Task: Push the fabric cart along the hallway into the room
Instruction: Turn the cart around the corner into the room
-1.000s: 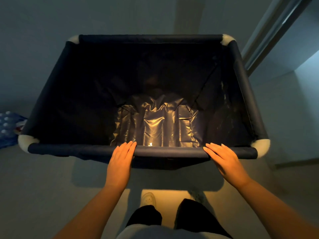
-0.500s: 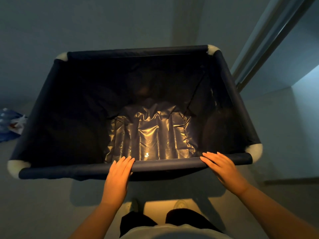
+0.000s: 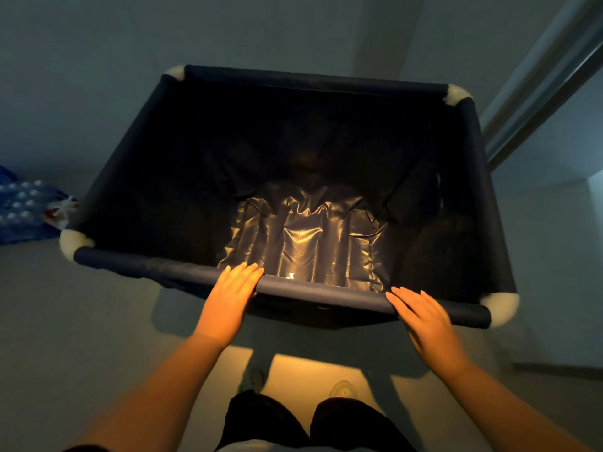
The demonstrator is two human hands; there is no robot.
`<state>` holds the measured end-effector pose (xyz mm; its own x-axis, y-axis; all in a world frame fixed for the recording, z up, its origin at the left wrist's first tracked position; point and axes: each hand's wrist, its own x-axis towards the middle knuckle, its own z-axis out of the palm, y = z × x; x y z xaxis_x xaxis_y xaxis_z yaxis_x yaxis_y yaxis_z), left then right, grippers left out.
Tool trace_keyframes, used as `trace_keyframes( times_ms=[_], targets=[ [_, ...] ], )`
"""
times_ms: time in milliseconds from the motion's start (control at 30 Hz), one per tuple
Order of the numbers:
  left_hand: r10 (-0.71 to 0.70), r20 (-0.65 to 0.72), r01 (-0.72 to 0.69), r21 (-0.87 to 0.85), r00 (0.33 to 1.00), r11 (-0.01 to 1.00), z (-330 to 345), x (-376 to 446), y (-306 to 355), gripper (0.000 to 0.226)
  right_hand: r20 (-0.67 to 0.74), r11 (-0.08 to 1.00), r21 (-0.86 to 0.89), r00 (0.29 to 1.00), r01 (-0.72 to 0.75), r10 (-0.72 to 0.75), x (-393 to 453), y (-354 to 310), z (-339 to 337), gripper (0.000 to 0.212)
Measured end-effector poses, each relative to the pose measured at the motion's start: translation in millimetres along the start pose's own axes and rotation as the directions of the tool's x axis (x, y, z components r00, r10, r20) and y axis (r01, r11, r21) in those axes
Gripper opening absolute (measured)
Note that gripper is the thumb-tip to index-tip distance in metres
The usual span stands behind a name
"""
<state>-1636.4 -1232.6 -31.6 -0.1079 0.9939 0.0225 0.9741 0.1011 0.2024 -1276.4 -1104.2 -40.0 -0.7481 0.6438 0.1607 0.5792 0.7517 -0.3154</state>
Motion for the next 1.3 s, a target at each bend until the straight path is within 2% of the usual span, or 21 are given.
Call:
trace_keyframes(
  times_ms=[67,233,300,433,600,833,1000,1300],
  targets=[
    [0.006,-0.003,-0.006,0.000,1.000,1.000,-6.0,7.7,-16.6,0.064,-0.023,1.000,0.006,0.999,-0.024,0.024,8.2,-13.9,8.3,0.057],
    [0.057,-0.034,-0.058,-0.011,0.998,0.998,-22.6,36.8,-66.9,0.048,-0.003,0.990,-0.023,0.990,-0.138,0.138,40.8,-58.0,27.4,0.080],
    [0.080,-0.028,-0.081,-0.011,0.996,0.997,-28.9,49.5,-88.3,0.049,-0.002,0.985,-0.041,0.985,-0.170,0.170,57.1,-74.2,35.1,0.083],
    [0.120,0.007,-0.120,-0.018,0.993,0.993,-38.0,75.5,-132.4,0.061,-0.019,0.967,-0.043,0.968,-0.249,0.249,87.6,-105.9,52.5,0.080],
    [0.193,0.024,-0.194,0.006,0.981,0.981,-46.1,108.3,-183.3,0.057,-0.047,0.945,-0.044,0.946,-0.323,0.321,125.5,-137.0,72.2,0.081],
    [0.226,0.099,-0.232,0.047,0.969,0.972,-56.0,150.6,-240.8,0.067,-0.093,0.915,-0.019,0.912,-0.402,0.399,176.3,-174.2,95.2,0.081],
    [0.265,0.034,-0.266,0.020,0.964,0.964,-64.6,171.3,-277.4,0.067,-0.131,0.896,0.034,0.887,-0.443,0.443,211.4,-194.2,111.9,0.084],
    [0.342,0.032,-0.343,0.036,0.939,0.939,-75.3,213.8,-349.6,0.055,-0.175,0.880,-0.016,0.868,-0.475,0.465,278.9,-226.7,136.9,0.083]
  ],
)
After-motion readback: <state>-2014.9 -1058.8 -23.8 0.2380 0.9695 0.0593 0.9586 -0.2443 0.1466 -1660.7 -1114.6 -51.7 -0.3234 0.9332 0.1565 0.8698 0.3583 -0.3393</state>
